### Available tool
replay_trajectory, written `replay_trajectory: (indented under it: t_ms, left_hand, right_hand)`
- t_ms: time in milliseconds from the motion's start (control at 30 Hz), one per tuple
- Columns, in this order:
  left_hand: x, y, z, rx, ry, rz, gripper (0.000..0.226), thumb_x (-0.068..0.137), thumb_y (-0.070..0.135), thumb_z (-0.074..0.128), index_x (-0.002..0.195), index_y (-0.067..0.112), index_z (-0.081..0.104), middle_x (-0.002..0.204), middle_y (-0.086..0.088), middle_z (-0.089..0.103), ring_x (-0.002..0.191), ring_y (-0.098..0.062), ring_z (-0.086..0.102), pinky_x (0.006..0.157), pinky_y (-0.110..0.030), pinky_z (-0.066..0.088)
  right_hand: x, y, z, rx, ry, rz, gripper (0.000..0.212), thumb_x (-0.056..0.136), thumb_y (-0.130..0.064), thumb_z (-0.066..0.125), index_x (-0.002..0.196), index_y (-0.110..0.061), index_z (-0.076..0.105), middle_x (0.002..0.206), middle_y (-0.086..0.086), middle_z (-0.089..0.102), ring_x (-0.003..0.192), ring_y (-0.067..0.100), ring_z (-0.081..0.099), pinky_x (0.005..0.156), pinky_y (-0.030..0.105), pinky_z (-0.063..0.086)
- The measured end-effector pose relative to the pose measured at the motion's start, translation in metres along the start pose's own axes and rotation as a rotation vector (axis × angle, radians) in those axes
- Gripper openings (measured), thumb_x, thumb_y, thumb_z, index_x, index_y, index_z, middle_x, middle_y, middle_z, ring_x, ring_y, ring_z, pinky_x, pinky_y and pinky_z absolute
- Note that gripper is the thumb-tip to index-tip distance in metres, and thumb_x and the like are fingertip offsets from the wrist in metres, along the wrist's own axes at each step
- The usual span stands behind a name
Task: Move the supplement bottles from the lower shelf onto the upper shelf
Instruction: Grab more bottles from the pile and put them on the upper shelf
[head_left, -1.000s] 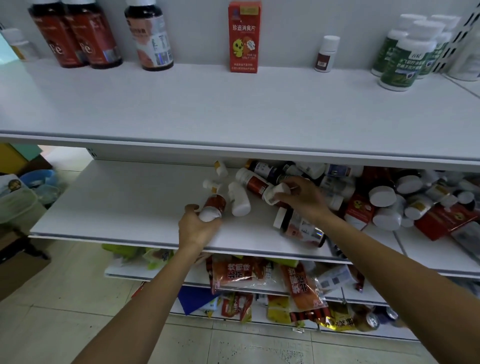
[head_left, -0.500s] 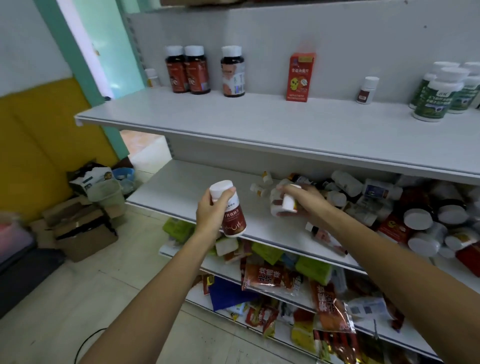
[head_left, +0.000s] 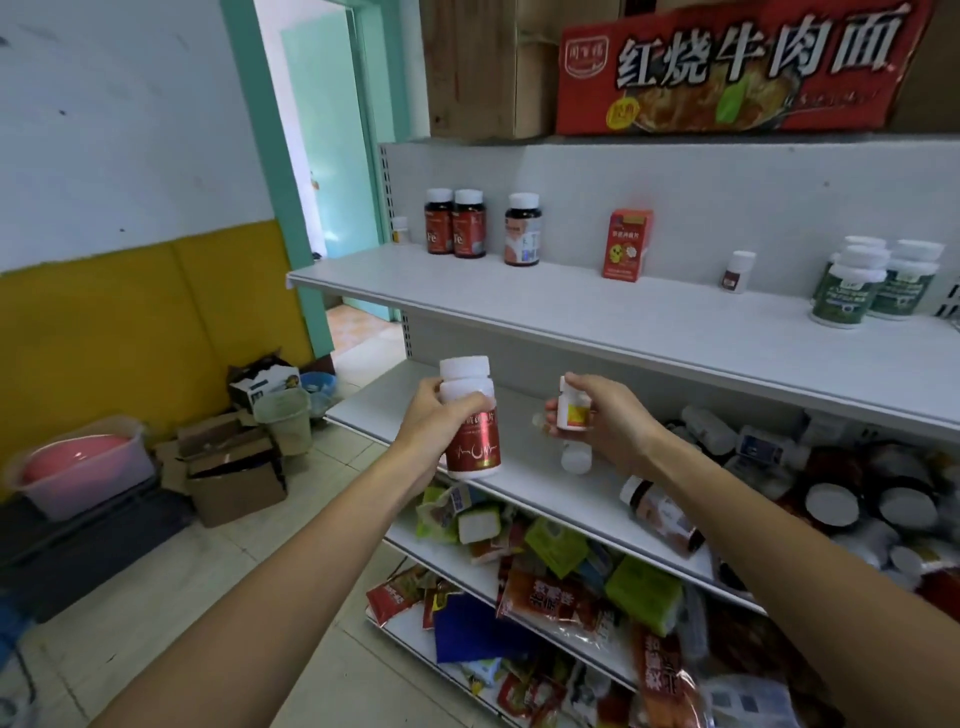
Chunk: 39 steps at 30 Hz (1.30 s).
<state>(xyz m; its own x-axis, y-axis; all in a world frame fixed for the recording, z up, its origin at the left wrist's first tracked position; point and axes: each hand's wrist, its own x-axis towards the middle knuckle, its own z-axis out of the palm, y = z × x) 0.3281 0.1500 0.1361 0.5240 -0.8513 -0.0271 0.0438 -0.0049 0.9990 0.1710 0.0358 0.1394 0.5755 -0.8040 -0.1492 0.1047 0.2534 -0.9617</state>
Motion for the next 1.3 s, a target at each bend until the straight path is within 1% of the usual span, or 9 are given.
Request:
replay_trajectory:
  t_ms: [133, 367, 467, 600, 700, 933, 1000, 1100, 1300]
  left_hand:
    - [0.004, 0.024, 0.006, -0.124, 0.000, 0.089, 0.027, 0.085, 0.023, 0.063, 0.109, 0.014, 0.052, 0.097, -0.014, 0.066, 0.077, -0.023, 0.065, 0.071, -0.034, 0.053]
    - [0.016, 0.048, 0.021, -0.172, -0.149, 0.130, 0.012, 0.092, 0.031, 0.052, 0.102, 0.027, 0.046, 0.087, -0.009, 0.065, 0.070, -0.023, 0.067, 0.071, -0.040, 0.055]
    - [0.026, 0.054, 0.015, -0.191, -0.165, 0.120, 0.020, 0.092, 0.030, 0.051, 0.108, 0.019, 0.045, 0.081, -0.007, 0.064, 0.060, -0.018, 0.066, 0.062, -0.031, 0.054]
    - [0.047, 0.060, -0.010, -0.220, -0.188, 0.075, 0.032, 0.091, 0.026, 0.047, 0.115, 0.006, 0.046, 0.082, -0.009, 0.062, 0.060, -0.018, 0.065, 0.058, -0.027, 0.055]
    - [0.072, 0.064, -0.039, -0.158, -0.143, 0.123, 0.025, 0.089, 0.018, 0.052, 0.112, 0.009, 0.045, 0.086, -0.009, 0.061, 0.070, -0.021, 0.064, 0.068, -0.032, 0.053]
    - [0.155, 0.087, -0.134, 0.094, -0.005, 0.240, 0.039, 0.076, 0.014, 0.073, 0.107, 0.021, 0.049, 0.100, -0.008, 0.064, 0.086, -0.022, 0.065, 0.077, -0.036, 0.054]
    - [0.182, 0.094, -0.162, 0.114, 0.022, 0.252, 0.043, 0.075, 0.015, 0.074, 0.110, 0.018, 0.050, 0.099, -0.009, 0.065, 0.086, -0.024, 0.067, 0.080, -0.038, 0.054]
    - [0.220, 0.100, -0.201, 0.143, 0.023, 0.263, 0.045, 0.075, 0.015, 0.075, 0.112, 0.017, 0.049, 0.095, -0.005, 0.064, 0.079, -0.017, 0.067, 0.073, -0.031, 0.054]
    - [0.276, 0.107, -0.236, 0.149, 0.012, 0.279, 0.040, 0.079, 0.013, 0.070, 0.113, 0.015, 0.048, 0.092, -0.005, 0.062, 0.073, -0.013, 0.065, 0.067, -0.027, 0.053]
  right_hand:
    - [-0.015, -0.023, -0.001, -0.083, -0.010, -0.170, 0.011, 0.094, -0.019, 0.054, 0.089, -0.008, 0.055, 0.083, 0.014, 0.060, 0.077, 0.025, 0.062, 0.075, 0.039, 0.055]
    - [-0.019, -0.054, -0.005, -0.244, 0.044, -0.299, 0.017, 0.094, -0.023, 0.054, 0.108, -0.014, 0.057, 0.104, 0.018, 0.063, 0.088, 0.023, 0.065, 0.071, 0.032, 0.056]
    - [-0.008, -0.064, 0.006, -0.301, 0.040, -0.376, 0.022, 0.096, -0.024, 0.051, 0.118, -0.027, 0.052, 0.100, 0.013, 0.064, 0.084, 0.022, 0.065, 0.066, 0.029, 0.058]
    - [0.024, -0.065, 0.038, -0.290, 0.048, -0.408, 0.014, 0.098, -0.022, 0.048, 0.106, -0.021, 0.058, 0.097, 0.012, 0.061, 0.077, 0.017, 0.064, 0.062, 0.027, 0.056]
    - [0.058, -0.065, 0.069, -0.268, 0.029, -0.404, 0.014, 0.095, -0.017, 0.053, 0.107, -0.019, 0.058, 0.097, 0.011, 0.060, 0.081, 0.017, 0.063, 0.066, 0.031, 0.058]
    - [0.160, -0.071, 0.155, -0.314, 0.001, -0.452, 0.031, 0.086, 0.002, 0.059, 0.106, -0.021, 0.055, 0.102, 0.016, 0.055, 0.080, 0.022, 0.062, 0.075, 0.033, 0.059]
    - [0.191, -0.069, 0.178, -0.415, 0.023, -0.474, 0.034, 0.086, 0.001, 0.060, 0.113, -0.019, 0.055, 0.102, 0.015, 0.056, 0.078, 0.019, 0.061, 0.072, 0.026, 0.058]
    - [0.236, -0.067, 0.211, -0.545, 0.068, -0.510, 0.041, 0.085, -0.001, 0.063, 0.123, -0.014, 0.053, 0.104, 0.011, 0.057, 0.084, 0.019, 0.061, 0.068, 0.017, 0.054]
    - [0.303, -0.062, 0.239, -0.842, 0.135, -0.422, 0.046, 0.081, -0.013, 0.071, 0.124, -0.015, 0.055, 0.115, 0.007, 0.059, 0.096, 0.021, 0.059, 0.083, 0.029, 0.051]
